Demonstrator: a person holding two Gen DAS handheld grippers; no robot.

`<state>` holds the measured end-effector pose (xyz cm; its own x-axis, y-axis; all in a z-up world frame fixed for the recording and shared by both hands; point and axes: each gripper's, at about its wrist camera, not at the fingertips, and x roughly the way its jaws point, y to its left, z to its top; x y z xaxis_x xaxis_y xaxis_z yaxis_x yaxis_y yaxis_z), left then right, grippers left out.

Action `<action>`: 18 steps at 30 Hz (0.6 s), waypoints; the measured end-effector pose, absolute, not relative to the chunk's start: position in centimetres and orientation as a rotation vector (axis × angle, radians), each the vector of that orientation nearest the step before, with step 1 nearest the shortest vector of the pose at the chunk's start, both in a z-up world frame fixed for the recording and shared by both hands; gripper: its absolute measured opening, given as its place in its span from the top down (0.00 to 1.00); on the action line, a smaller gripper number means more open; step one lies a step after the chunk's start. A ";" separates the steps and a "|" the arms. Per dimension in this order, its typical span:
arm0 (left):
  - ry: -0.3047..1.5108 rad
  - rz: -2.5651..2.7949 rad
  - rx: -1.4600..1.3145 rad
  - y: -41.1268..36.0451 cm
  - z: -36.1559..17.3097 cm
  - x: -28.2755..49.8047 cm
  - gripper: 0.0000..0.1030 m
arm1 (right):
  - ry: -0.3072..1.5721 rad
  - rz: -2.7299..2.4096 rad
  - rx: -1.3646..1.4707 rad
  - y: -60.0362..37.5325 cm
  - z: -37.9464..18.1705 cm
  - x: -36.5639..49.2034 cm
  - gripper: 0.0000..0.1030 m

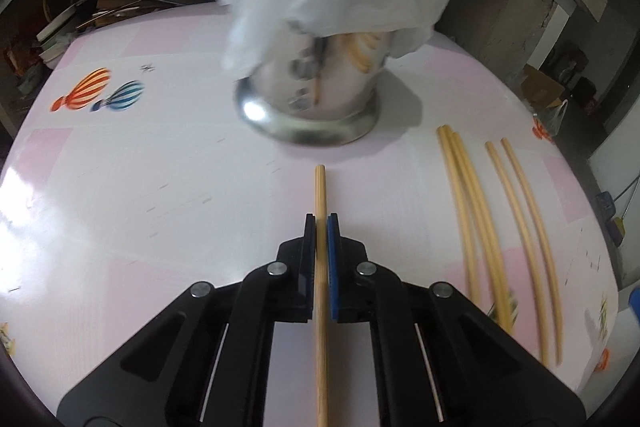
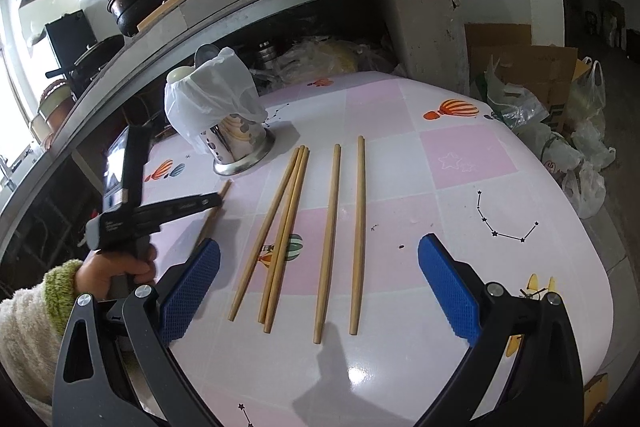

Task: Organize utensils
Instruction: 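Close the left tool on one wooden chopstick, then lift the wooden chopstick off the table with the left tool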

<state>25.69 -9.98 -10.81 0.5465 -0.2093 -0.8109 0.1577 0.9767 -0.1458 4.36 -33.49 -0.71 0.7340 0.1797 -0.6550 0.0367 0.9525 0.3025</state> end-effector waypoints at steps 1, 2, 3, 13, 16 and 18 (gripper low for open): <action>0.971 -0.214 -0.052 -9.4 -10.8 25.4 0.95 | 0.745 0.078 0.299 -33.4 -0.6 4.3 0.06; 0.975 -0.211 -0.048 -8.7 -10.8 25.0 0.95 | 0.743 0.073 0.285 -33.3 -0.6 4.2 0.06; 0.982 -0.212 -0.048 -8.1 -10.8 24.6 0.95 | 0.741 0.069 0.272 -33.2 -0.5 4.1 0.06; 1.001 -0.295 -0.062 -5.3 -10.1 23.7 0.87 | 0.714 0.027 0.153 -31.7 0.7 3.6 0.06; 0.996 -0.320 -0.013 -5.9 -9.7 23.8 0.81 | 0.694 0.030 0.114 -31.2 1.3 3.5 0.06; 1.013 -0.326 0.028 -6.4 -9.8 24.1 0.81 | 0.682 0.031 0.091 -30.8 1.7 3.4 0.06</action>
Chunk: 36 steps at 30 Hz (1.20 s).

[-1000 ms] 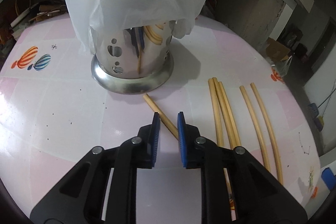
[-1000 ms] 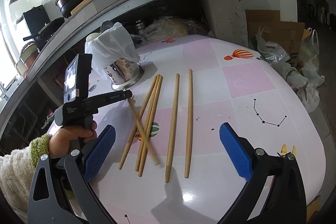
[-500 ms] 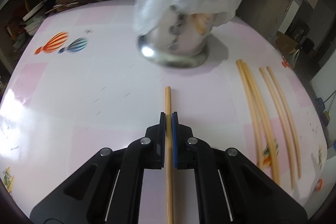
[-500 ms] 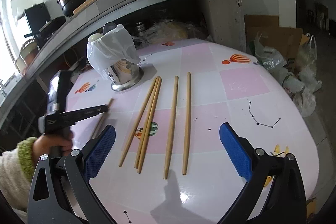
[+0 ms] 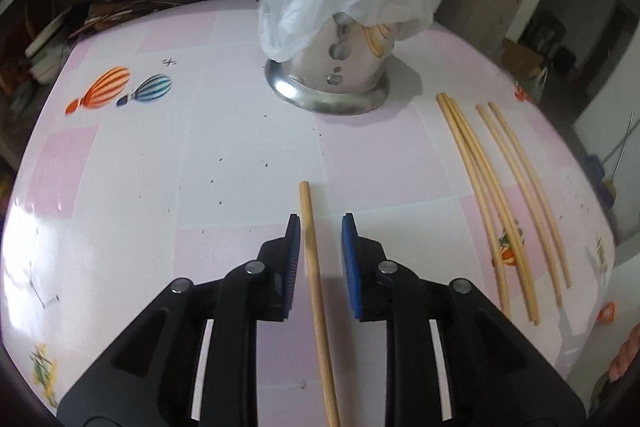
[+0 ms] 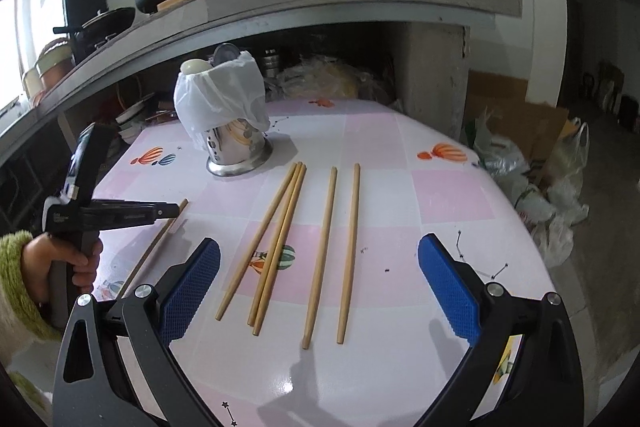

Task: Organize utensils
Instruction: 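Lift the wooden chopstick off the table with the left tool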

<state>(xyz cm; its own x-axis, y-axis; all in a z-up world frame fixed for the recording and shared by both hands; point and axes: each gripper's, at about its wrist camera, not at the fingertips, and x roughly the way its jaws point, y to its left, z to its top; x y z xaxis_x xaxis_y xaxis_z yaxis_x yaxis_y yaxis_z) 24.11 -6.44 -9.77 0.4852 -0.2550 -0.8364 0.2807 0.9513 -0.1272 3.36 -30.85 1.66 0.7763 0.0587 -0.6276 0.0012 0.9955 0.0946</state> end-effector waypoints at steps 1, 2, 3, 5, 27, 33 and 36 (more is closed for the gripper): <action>1.030 -0.326 0.060 -6.8 -10.0 24.4 0.81 | 0.676 0.031 0.083 -30.7 1.8 3.3 0.06; 1.040 -0.322 0.082 -7.1 -10.2 24.6 0.81 | 0.672 0.031 0.077 -30.7 1.9 3.3 0.06; 1.054 -0.318 0.103 -7.3 -10.4 24.8 0.81 | 0.667 0.027 0.071 -30.6 2.0 3.2 0.06; 1.056 -0.310 0.118 -7.4 -10.5 25.1 0.81 | 0.657 0.019 0.055 -30.5 2.2 3.1 0.06; 1.013 -0.293 0.121 -7.1 -10.2 24.7 0.96 | 0.591 -0.043 0.046 -33.2 3.3 2.5 0.06; 0.925 -0.337 0.014 -5.2 -7.0 23.6 0.96 | 0.582 -0.069 0.066 -34.5 3.7 2.8 0.06; 0.864 -0.366 -0.052 -3.9 -4.4 22.6 0.96 | 0.576 -0.051 0.083 -35.1 3.9 3.4 0.06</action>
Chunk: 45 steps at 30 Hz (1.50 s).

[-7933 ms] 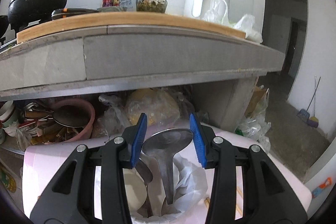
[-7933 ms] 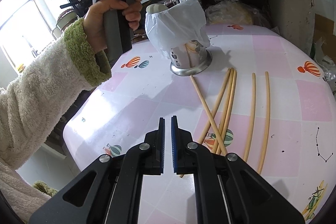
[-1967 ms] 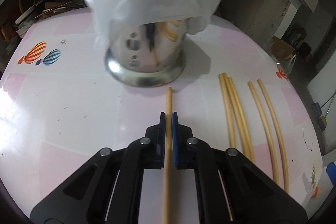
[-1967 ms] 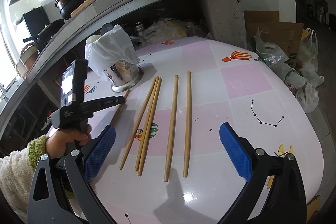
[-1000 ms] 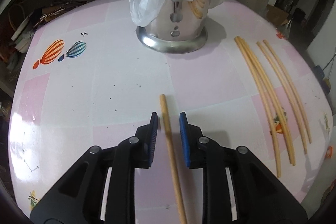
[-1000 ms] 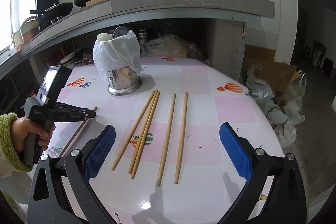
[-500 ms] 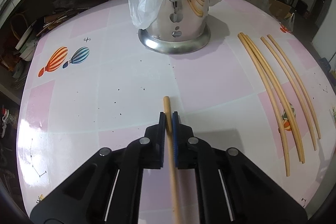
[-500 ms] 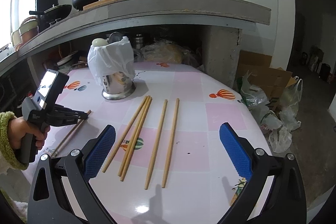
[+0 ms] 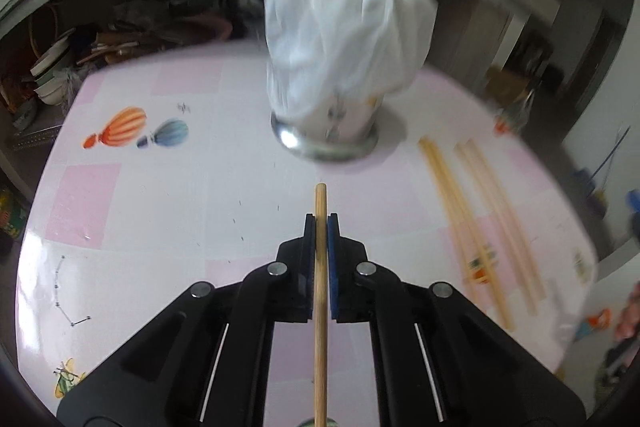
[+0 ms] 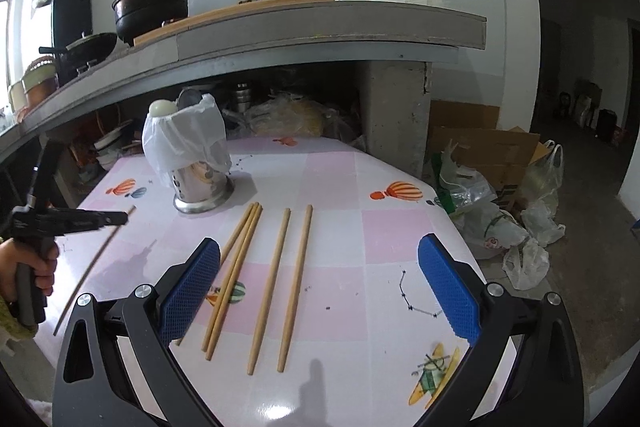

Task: Organize utensils
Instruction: 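Lift the wooden chopstick off the table with the left tool, then grasp another wooden chopstick with the right tool while the left tool holds its chopstick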

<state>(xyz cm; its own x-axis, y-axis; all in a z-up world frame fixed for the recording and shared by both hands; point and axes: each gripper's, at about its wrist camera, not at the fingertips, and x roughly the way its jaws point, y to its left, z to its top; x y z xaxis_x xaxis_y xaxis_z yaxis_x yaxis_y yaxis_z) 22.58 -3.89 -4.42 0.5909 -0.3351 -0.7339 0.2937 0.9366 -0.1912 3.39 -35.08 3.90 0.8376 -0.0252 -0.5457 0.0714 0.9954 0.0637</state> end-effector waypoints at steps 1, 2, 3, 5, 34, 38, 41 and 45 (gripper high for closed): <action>0.840 -0.375 -0.072 -3.4 -3.5 22.2 0.96 | 0.583 -0.048 0.090 -35.3 4.0 3.7 0.06; 0.817 -0.381 -0.089 -2.9 -2.8 21.8 0.96 | 0.601 -0.042 0.103 -35.6 4.0 4.3 0.06; 0.798 -0.386 -0.100 -2.7 -2.1 21.6 0.96 | 0.617 -0.033 0.116 -35.9 3.9 4.9 0.06; 0.743 -0.390 -0.125 -1.7 -0.4 20.7 0.96 | 0.658 -0.005 0.151 -36.5 3.6 6.6 0.06; 0.591 -0.377 -0.275 3.5 3.1 18.2 0.96 | 1.220 0.090 0.137 -35.7 -6.5 27.2 0.80; 0.596 -0.375 -0.279 3.6 2.9 18.4 0.95 | 1.235 0.089 0.116 -35.4 -6.9 27.5 0.82; 0.598 -0.375 -0.279 3.6 2.8 18.5 0.95 | 1.239 0.082 0.102 -35.2 -7.1 27.9 0.84; 0.601 -0.376 -0.280 3.6 2.7 18.6 0.96 | 1.243 0.076 0.079 -34.8 -7.3 28.3 0.87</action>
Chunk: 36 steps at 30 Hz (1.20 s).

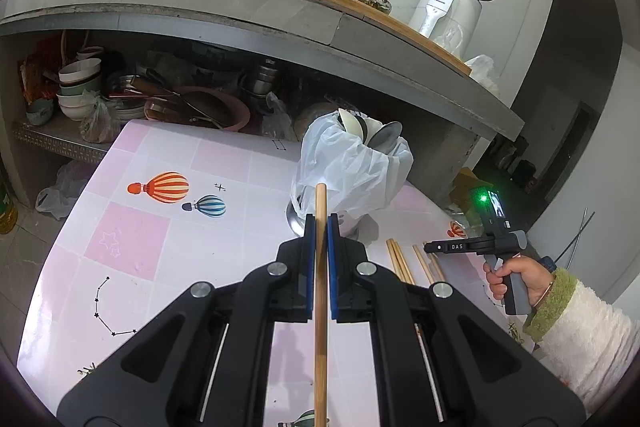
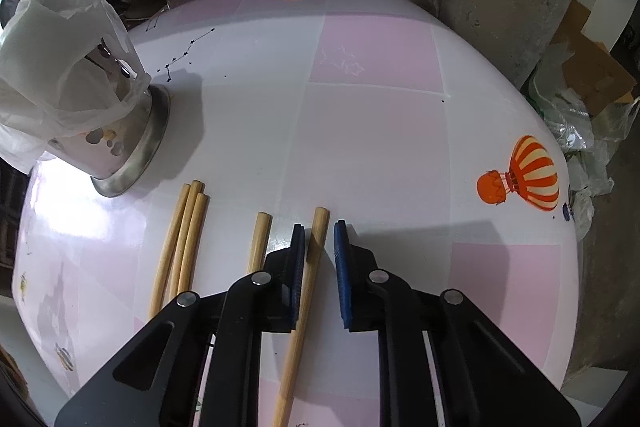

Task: Organize utensils
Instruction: 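Grasp another wooden chopstick with the right tool while the left tool holds its chopstick, then carry the chopstick with the left tool up over the holder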

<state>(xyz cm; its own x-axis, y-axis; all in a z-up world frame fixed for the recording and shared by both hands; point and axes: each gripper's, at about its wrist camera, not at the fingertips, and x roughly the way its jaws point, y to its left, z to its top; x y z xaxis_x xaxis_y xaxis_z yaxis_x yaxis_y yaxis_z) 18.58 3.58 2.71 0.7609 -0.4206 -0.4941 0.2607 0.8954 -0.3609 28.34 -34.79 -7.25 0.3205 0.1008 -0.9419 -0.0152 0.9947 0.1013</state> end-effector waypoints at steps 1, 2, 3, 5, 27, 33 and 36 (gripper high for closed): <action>0.601 -0.377 -0.280 3.6 2.6 18.7 0.96 | 1.243 0.073 0.068 -34.7 -7.2 28.3 0.88; 0.602 -0.376 -0.279 3.6 2.6 18.7 0.96 | 1.243 0.071 0.062 -34.6 -7.2 28.4 0.89; 0.602 -0.376 -0.280 3.6 2.6 18.7 0.95 | 1.241 0.066 0.053 -34.5 -7.3 28.4 0.91; 0.602 -0.377 -0.281 3.5 2.6 18.7 0.95 | 1.235 0.060 0.047 -34.5 -7.3 28.4 0.91; 0.575 -0.394 -0.269 3.4 3.4 17.9 0.95 | 0.814 0.099 0.131 -36.5 7.3 16.2 0.93; 0.546 -0.407 -0.262 3.4 4.6 17.0 0.96 | 0.707 0.113 0.172 -36.9 10.4 10.3 0.93; 0.528 -0.416 -0.261 3.4 5.5 16.5 0.96 | 0.657 0.115 0.209 -37.3 11.5 8.3 0.94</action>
<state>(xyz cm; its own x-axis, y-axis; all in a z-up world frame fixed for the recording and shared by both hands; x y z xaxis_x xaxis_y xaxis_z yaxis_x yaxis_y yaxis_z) 16.45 3.39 5.48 0.7835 -0.4467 -0.4319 0.3148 0.8847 -0.3439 8.29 -37.30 11.53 0.7864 0.1713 -0.5935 -0.0395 0.9727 0.2285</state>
